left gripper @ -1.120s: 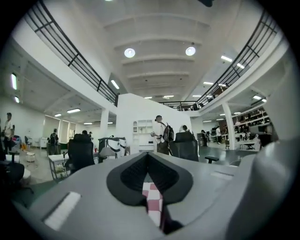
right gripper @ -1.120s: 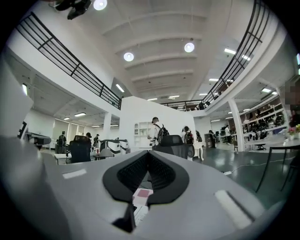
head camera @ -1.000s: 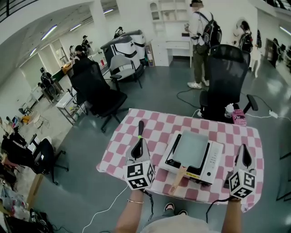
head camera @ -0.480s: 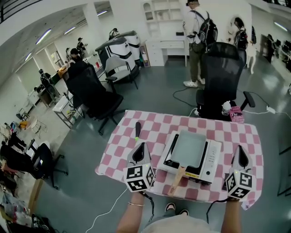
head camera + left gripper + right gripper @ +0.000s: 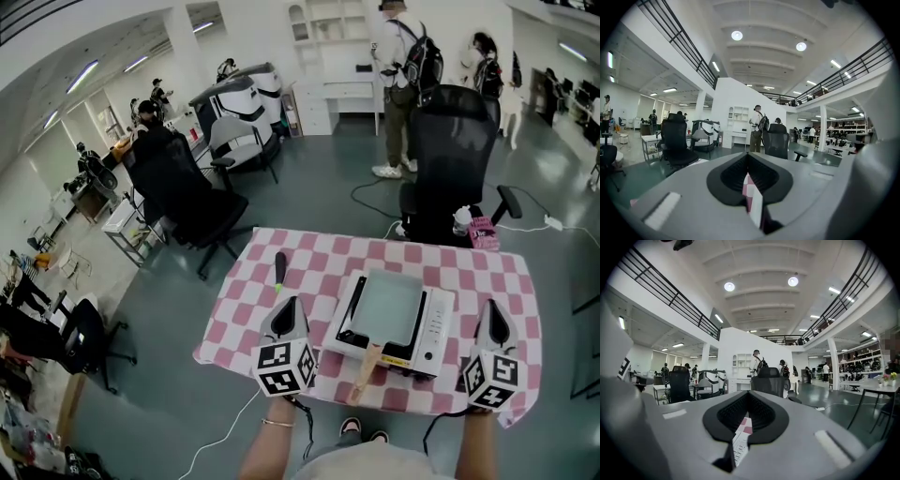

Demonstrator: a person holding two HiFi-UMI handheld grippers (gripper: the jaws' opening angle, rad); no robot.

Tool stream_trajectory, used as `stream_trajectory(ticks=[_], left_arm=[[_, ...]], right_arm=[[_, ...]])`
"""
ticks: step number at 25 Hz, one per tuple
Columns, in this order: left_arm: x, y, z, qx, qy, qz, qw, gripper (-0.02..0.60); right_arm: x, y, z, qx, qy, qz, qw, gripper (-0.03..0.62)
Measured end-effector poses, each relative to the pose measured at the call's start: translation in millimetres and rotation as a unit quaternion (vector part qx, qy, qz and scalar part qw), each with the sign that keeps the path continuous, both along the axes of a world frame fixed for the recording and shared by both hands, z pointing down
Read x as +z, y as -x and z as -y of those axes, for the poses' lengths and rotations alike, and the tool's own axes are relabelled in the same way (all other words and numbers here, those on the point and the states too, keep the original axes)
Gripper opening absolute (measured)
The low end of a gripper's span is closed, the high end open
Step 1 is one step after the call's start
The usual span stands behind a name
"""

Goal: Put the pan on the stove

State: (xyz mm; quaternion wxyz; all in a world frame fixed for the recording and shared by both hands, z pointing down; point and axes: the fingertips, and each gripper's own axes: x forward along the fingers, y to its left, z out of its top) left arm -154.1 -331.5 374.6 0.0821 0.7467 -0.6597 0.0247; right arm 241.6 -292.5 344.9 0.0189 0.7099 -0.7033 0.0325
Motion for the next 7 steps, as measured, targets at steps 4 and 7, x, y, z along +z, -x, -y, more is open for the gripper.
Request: stream_trajectory(ticks=[4,7], left_arm=[[7,0,2,0.002,0.009,-0.007,0.9999,-0.002],[13,-1,4,0.002,0.015,-0.009,0.9998,-0.002]], right_arm=[[0,1,2,-0.001,-0.001,0.0,1.0,0.009],[1,2,4,-0.002,0.0,0.0,1.0,0.009]])
